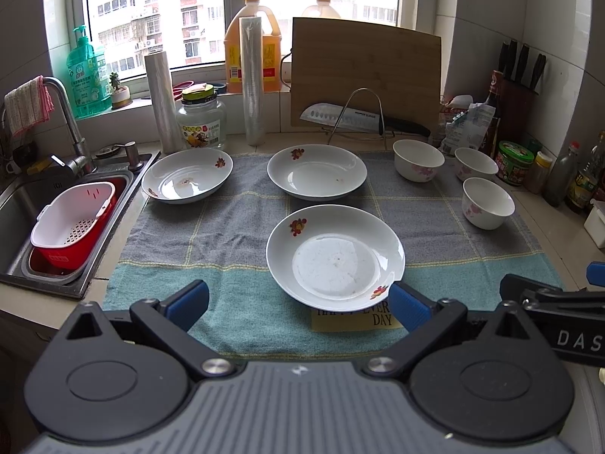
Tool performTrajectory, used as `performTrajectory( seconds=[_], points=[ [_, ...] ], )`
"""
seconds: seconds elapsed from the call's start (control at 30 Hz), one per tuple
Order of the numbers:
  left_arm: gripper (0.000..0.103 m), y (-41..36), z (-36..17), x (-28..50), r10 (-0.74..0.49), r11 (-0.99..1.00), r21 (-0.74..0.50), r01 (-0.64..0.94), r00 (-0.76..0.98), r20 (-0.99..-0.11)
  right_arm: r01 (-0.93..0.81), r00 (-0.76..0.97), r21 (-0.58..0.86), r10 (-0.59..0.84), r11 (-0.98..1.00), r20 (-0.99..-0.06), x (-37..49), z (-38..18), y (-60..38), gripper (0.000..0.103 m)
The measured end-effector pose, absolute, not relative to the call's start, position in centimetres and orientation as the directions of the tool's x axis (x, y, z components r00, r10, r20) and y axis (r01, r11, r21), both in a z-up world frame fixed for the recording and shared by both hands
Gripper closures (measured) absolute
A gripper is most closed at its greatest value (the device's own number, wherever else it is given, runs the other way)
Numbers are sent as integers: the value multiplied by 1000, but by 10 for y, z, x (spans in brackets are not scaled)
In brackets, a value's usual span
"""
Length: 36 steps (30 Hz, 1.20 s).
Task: Organize plates and bowls
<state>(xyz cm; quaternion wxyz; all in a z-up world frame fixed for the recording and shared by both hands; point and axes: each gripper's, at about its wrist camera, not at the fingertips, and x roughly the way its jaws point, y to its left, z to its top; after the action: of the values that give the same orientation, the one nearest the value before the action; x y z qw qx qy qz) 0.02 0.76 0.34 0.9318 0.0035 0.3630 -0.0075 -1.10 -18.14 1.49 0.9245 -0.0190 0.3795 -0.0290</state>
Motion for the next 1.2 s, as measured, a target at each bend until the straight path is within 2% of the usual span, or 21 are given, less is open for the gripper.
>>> performTrajectory(
  seconds=[0.67,0.87,1.2],
  points=[
    [3,14,0,2,-34,999,0,46,745,-666,44,725,-52,-68,998,-685,-12,14,-179,0],
    [2,24,-3,0,-84,996,-28,87,760,-645,39,744,-54,-65,998,-665,-12,12,-177,0],
    [2,48,-7,-5,-94,995,-33,95,771,-630,21,758,-80,-68,997,-649,-7,5,-165,0]
  ],
)
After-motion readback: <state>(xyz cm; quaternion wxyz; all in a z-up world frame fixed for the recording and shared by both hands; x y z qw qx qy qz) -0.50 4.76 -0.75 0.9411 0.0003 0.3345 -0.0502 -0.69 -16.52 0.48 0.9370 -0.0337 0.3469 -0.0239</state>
